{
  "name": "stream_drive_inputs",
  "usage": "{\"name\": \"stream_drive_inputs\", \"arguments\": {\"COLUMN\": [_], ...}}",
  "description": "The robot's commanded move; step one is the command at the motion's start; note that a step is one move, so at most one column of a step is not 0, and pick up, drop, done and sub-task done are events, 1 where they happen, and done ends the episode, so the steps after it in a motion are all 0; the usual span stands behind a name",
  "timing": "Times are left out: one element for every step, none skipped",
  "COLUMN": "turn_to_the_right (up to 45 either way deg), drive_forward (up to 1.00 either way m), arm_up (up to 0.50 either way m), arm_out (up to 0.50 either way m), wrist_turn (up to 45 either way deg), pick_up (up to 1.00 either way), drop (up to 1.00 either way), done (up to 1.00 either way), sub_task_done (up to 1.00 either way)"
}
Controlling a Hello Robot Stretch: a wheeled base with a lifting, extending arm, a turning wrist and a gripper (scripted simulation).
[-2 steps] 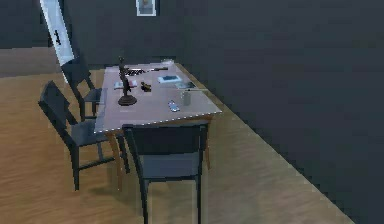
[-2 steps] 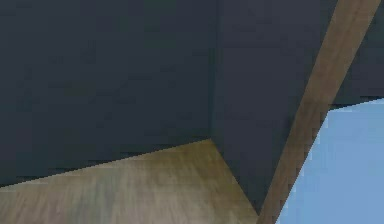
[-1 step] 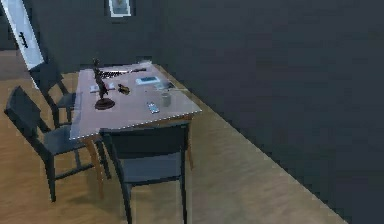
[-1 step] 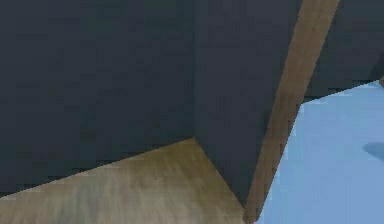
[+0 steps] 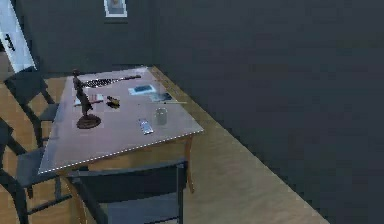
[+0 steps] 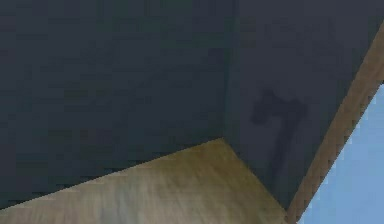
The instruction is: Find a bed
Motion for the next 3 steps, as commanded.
{"name": "stream_drive_inputs", "arguments": {"turn_to_the_right": [-45.0,-36.0,0.0], "drive_forward": [0.0,0.0,0.3], "arm_up": [0.0,0.0,0.0], "arm_out": [0.0,0.0,0.0], "wrist_turn": [0.0,0.0,0.0], "pick_up": [0.0,0.0,0.0], "drop": [0.0,0.0,0.0], "done": [0.0,0.0,0.0], "sub_task_done": [0.0,0.0,0.0]}}
